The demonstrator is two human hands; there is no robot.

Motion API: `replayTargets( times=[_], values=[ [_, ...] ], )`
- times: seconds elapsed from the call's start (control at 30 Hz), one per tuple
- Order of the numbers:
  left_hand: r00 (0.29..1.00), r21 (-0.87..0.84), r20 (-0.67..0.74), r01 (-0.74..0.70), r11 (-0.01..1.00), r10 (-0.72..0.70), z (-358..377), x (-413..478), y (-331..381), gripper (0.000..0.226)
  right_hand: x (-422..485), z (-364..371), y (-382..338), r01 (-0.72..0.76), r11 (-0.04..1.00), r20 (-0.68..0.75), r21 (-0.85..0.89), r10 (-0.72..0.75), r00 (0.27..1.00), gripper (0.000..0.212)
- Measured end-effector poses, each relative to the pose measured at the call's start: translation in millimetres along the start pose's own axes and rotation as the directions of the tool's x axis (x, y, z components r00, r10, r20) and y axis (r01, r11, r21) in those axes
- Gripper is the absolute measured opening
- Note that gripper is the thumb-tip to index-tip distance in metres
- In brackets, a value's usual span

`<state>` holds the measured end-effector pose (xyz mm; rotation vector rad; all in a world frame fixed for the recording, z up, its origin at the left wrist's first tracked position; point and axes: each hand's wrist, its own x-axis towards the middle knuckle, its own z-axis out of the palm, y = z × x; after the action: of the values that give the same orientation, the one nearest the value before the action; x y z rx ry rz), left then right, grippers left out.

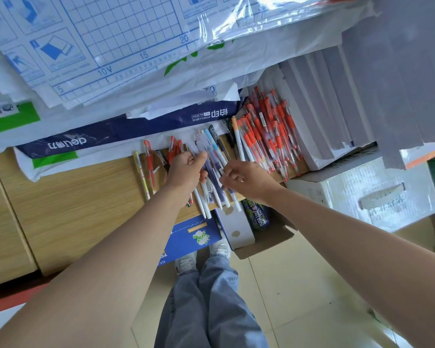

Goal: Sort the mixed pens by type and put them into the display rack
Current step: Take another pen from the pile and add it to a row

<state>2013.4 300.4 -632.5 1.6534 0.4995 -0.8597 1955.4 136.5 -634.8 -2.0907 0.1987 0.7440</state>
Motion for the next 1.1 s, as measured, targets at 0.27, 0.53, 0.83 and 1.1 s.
replayTargets(
  times=[0.27,0.53,0.83,1.1],
  values=[
    [0.999,-0.053,-0.016,-0.052,0.997,0.051,-6.5,-11.4,-1.6,0.02,-0.6,9.0,-22.0,-0.076,0.997,0.06,0.021,0.074,0.995,0.032],
    [0.991,-0.125,-0.11,-0.086,0.988,0.072,-30.2,-28.3,-8.4,0.016,-0.8,34.9,-49.2,-0.037,0.996,0.121,0.086,0.027,0.992,0.025],
    [0.967,-0.262,-0.244,-0.136,0.955,0.071,-92.8,-64.9,-28.6,0.023,-0.2,74.6,-100.6,0.111,0.986,0.323,-0.122,-0.066,0.944,0.009],
    [0.872,-0.23,-0.478,-0.24,0.943,0.106,-174.9,-95.4,-59.7,0.012,2.3,120.5,-163.4,0.292,0.933,0.476,-0.21,-0.163,0.864,0.008]
  ],
)
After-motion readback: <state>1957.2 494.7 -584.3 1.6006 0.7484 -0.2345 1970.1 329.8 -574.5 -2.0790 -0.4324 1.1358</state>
